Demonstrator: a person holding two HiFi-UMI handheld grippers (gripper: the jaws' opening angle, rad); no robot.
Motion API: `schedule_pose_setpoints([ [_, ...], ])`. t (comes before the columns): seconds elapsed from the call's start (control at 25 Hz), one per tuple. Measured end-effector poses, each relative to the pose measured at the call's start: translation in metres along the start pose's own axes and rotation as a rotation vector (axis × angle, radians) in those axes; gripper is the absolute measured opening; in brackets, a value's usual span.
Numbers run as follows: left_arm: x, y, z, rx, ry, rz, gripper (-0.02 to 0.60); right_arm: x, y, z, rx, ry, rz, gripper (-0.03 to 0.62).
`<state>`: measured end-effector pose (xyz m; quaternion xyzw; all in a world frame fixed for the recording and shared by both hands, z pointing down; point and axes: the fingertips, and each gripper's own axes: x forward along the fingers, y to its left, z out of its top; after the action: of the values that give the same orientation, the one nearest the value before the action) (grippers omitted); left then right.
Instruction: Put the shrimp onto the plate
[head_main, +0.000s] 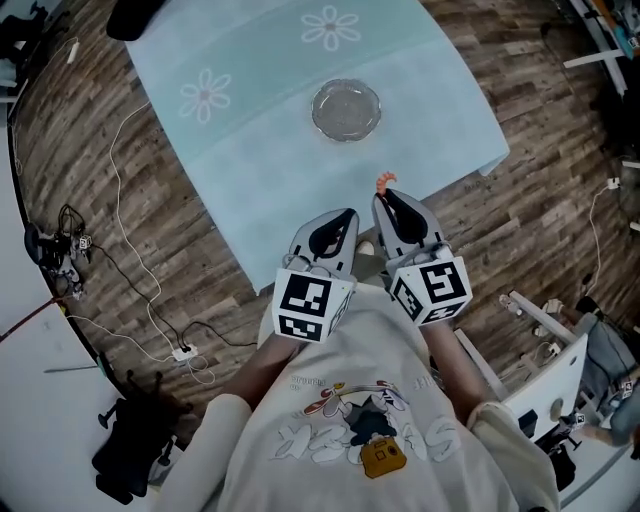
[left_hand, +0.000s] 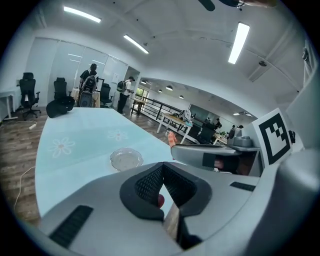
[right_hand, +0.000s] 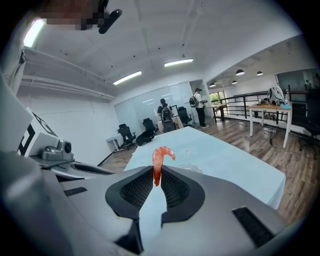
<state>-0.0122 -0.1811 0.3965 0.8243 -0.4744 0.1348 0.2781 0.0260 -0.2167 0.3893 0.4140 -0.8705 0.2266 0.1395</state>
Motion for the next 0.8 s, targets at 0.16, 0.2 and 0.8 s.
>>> schedule_pose_setpoints([
  [0.16, 0.013, 0.014, 0.005, 0.012, 0.001, 0.001, 0.008, 0.020, -0.011, -0.003, 0.035, 0.017, -0.004, 0.064],
  [0.2, 0.016, 0.016, 0.005, 0.020, 0.002, -0.001, 0.008, 0.024, -0.014, -0.007, 0.032, 0.023, -0.009, 0.064],
  [0.8, 0.058, 0.062, -0.028, 0.004, 0.057, 0.020, 0.008, 0.083, -0.045, -0.040, 0.037, 0.109, -0.021, 0.064],
])
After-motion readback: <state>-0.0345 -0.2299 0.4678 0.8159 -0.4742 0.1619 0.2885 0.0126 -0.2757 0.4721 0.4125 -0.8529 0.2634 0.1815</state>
